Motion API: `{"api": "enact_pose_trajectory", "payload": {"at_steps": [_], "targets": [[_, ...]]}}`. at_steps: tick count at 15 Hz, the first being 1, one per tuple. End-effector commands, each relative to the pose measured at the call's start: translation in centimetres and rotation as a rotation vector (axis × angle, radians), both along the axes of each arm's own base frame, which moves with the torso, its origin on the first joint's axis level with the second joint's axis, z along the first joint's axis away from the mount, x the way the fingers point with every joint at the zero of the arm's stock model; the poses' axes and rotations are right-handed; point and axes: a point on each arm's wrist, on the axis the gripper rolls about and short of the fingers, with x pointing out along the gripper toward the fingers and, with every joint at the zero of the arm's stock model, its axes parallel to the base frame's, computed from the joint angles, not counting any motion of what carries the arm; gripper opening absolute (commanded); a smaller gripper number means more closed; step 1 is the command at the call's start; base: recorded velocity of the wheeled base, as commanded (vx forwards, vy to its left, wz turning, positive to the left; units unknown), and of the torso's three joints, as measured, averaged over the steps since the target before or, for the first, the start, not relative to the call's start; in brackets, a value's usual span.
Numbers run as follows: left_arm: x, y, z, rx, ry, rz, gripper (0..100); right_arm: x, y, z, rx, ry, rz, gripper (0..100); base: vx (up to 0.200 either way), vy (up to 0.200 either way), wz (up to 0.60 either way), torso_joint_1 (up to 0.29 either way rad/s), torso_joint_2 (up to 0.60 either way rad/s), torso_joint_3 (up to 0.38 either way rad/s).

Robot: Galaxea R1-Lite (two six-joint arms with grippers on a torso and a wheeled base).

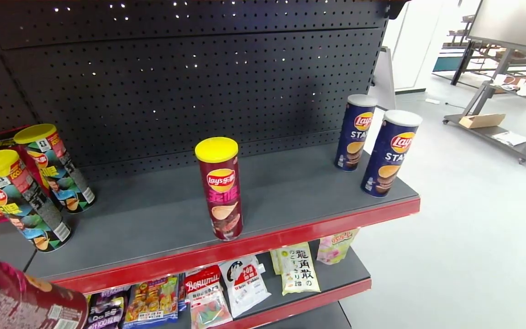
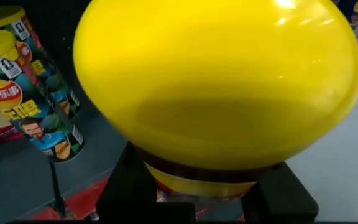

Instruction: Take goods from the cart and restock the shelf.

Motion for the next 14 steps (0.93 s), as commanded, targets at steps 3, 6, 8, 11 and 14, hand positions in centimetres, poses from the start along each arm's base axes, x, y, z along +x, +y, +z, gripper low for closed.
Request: {"api": "enact_pose_trajectory", "payload": {"at_steps": [3,6,8,11,14], "targets": [[7.5,1.2,0.8,-0.019,0.103,-0.018,0,0.0,0.0,0.0,-0.001,-0.003,-0.001,100,0.000,0.000,0.00,0.000,0.00,0.000],[11.6,1.3,0.3,-0.019,0.124,-0.066,0,0.0,0.0,0.0,-0.001,-0.001,0.001,100,0.000,0.000,0.00,0.000,0.00,0.000],[13.7,1.5,-0.1,-0.021,0.147,-0.068,0,0.0,0.0,0.0,-0.001,0.001,0.001,100,0.000,0.000,0.00,0.000,0.00,0.000],[16.6,1.0,-0.3,-0.019,0.152,-0.114,0,0.0,0.0,0.0,-0.001,-0.001,0.001,100,0.000,0.000,0.00,0.000,0.00,0.000],[18.9,0.1,-0.5,-0.013,0.124,-0.162,0,0.0,0.0,0.0,-0.001,-0.001,0.001,100,0.000,0.000,0.00,0.000,0.00,0.000]]}}
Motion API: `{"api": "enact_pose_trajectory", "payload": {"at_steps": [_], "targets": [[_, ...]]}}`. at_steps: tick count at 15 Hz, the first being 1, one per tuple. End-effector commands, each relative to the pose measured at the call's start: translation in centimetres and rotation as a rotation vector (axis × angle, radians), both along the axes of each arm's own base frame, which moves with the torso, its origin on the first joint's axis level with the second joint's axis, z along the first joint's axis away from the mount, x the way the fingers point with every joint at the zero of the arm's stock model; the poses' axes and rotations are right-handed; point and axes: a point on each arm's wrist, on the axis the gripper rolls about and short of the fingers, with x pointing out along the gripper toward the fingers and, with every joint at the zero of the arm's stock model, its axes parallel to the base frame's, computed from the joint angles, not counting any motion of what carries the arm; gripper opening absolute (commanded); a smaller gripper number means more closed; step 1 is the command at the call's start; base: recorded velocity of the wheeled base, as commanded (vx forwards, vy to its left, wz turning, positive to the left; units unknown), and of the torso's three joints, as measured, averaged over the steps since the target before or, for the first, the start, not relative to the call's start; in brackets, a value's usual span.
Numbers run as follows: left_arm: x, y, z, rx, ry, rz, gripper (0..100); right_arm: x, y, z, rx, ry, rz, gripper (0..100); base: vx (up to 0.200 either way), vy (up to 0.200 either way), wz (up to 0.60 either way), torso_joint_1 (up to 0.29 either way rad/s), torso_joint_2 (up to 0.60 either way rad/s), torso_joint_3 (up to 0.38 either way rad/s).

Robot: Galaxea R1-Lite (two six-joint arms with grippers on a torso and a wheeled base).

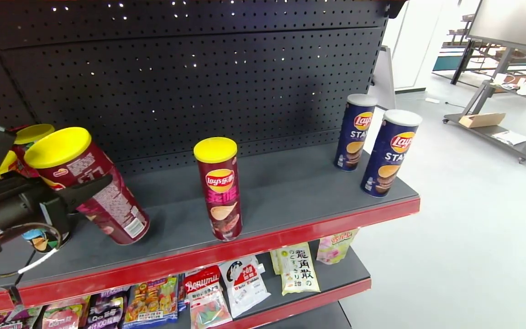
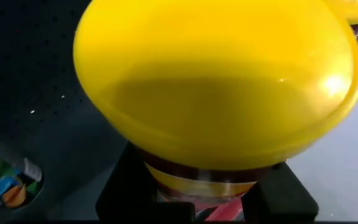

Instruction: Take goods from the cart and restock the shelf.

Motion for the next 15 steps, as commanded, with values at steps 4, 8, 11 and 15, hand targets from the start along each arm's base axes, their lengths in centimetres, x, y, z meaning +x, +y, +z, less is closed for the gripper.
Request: {"api": "enact_pose_trajectory", "payload": {"at_steps": [4,8,11,15], "targets": [[6.9,-1.5,-1.7,0.005,0.049,-0.044,0,0.0,0.0,0.0,0.000,0.001,0.001,100,0.000,0.000,0.00,0.000,0.00,0.000],[11.3,-2.5,-1.9,-0.010,0.058,-0.013,0,0.0,0.0,0.0,0.000,0.001,0.001,100,0.000,0.000,0.00,0.000,0.00,0.000],[13.6,-4.6,-2.5,-0.022,0.065,0.000,0,0.0,0.0,-0.1,0.000,0.003,0.001,100,0.000,0.000,0.00,0.000,0.00,0.000],[17.7,-8.1,-2.5,-0.066,0.041,0.004,0,0.0,0.0,0.0,0.001,0.001,0.001,100,0.000,0.000,0.00,0.000,0.00,0.000]]}}
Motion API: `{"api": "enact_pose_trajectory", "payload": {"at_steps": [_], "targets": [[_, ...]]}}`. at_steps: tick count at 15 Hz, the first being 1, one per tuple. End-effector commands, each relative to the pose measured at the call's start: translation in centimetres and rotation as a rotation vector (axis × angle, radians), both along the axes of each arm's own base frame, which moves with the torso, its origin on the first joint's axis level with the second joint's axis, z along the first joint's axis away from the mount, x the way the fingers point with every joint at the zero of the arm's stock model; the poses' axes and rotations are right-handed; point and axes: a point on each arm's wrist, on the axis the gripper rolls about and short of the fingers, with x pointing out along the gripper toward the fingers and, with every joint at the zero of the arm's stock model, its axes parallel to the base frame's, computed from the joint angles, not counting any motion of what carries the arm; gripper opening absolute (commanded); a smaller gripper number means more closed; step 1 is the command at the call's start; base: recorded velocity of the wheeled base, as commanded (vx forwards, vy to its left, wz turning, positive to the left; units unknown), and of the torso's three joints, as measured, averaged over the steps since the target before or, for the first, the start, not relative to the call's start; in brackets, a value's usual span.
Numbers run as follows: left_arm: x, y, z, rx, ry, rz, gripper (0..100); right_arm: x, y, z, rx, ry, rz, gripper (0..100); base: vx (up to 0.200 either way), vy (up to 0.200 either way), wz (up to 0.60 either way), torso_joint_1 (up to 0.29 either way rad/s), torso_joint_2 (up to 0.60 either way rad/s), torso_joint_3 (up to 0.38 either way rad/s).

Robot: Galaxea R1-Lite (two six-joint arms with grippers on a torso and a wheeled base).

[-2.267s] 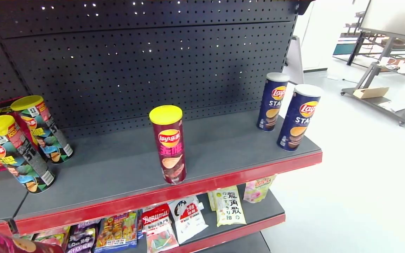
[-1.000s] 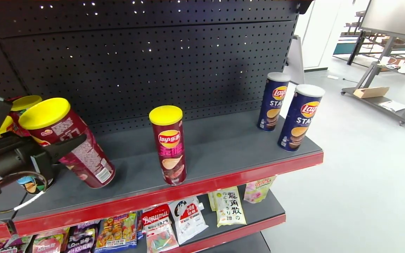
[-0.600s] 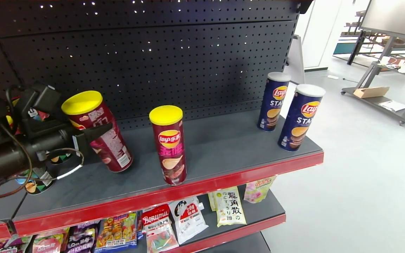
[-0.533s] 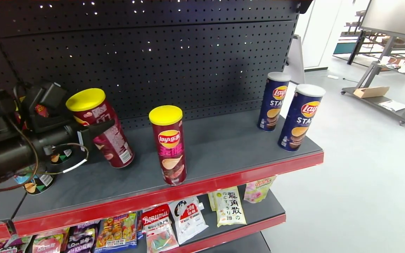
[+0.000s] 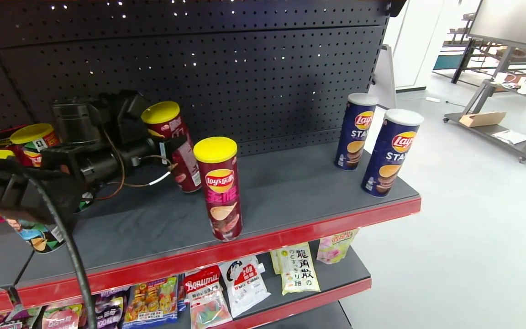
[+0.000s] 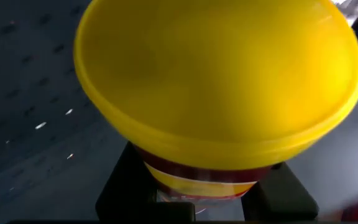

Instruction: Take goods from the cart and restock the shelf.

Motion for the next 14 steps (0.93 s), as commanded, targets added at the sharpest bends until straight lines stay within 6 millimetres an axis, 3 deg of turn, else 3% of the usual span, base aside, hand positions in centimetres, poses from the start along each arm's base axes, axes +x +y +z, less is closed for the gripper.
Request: {"api": "enact_pose_trajectory", "payload": {"at_steps": [1,14], "targets": [[2.5,-2.0,-0.7,-0.029,0.007,0.005,0,0.0,0.0,0.0,-0.001,-0.002,0.001,100,0.000,0.000,0.00,0.000,0.00,0.000],[3.7,-5.0,-1.0,-0.021,0.028,0.017,0,0.0,0.0,0.0,-0.001,0.000,0.001,100,0.000,0.000,0.00,0.000,0.00,0.000]]}}
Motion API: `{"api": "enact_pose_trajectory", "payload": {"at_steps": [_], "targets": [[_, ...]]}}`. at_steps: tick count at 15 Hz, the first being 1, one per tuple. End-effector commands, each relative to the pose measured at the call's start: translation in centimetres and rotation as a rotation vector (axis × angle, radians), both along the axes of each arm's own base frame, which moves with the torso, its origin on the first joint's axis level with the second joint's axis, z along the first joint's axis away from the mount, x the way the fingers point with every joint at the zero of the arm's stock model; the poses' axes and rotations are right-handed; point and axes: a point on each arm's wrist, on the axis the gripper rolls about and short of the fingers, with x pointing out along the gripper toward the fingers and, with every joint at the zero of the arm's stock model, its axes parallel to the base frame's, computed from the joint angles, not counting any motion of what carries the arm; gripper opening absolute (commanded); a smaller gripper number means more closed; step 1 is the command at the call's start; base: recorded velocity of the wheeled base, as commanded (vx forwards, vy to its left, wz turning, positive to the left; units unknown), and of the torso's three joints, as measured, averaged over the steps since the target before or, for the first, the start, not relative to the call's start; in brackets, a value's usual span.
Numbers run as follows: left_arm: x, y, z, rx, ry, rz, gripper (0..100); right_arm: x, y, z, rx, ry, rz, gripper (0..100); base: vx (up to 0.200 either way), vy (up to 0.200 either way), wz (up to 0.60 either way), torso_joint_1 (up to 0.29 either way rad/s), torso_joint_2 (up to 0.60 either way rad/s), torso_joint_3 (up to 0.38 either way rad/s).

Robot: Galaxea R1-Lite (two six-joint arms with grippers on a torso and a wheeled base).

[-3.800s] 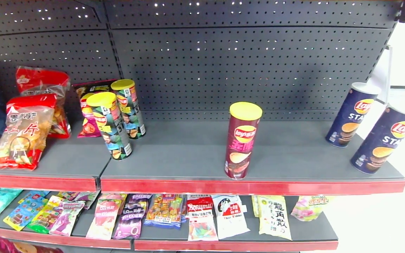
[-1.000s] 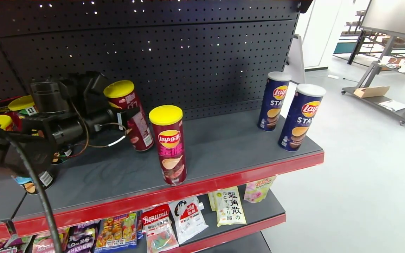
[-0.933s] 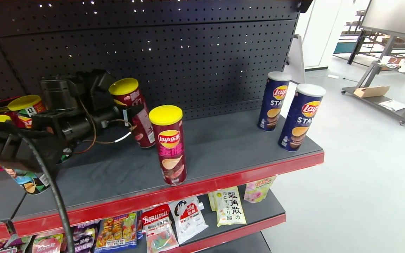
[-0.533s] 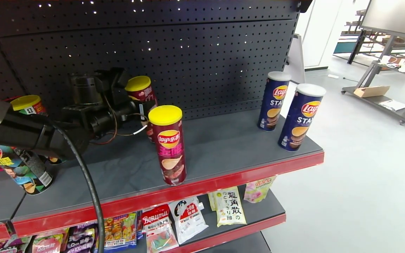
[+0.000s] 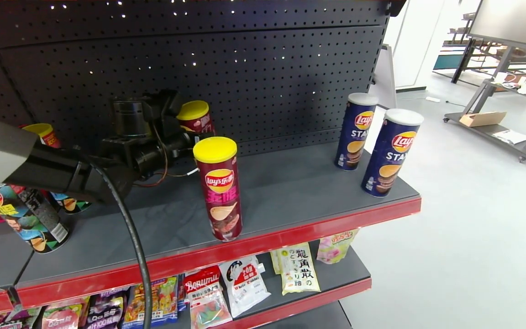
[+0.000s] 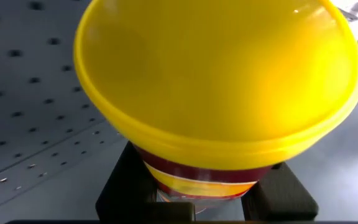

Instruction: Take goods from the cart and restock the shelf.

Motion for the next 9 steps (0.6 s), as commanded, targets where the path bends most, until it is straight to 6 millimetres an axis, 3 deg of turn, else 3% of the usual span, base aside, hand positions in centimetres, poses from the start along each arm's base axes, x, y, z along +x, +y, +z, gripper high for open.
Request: {"api": "enact_pose_trajectory", "payload": {"at_steps": [1,9], "targets": [[0.21,-0.27,-0.30,0.001,0.003,-0.005,0,0.01,0.00,-0.01,-0.001,0.000,0.001,100,0.000,0.000,0.00,0.000,0.00,0.000],[0.85,-1.14,-1.07,0.009,0.008,-0.025,0,0.00,0.00,0.01,0.001,0.000,0.001,100,0.000,0.000,0.00,0.000,0.00,0.000]]}}
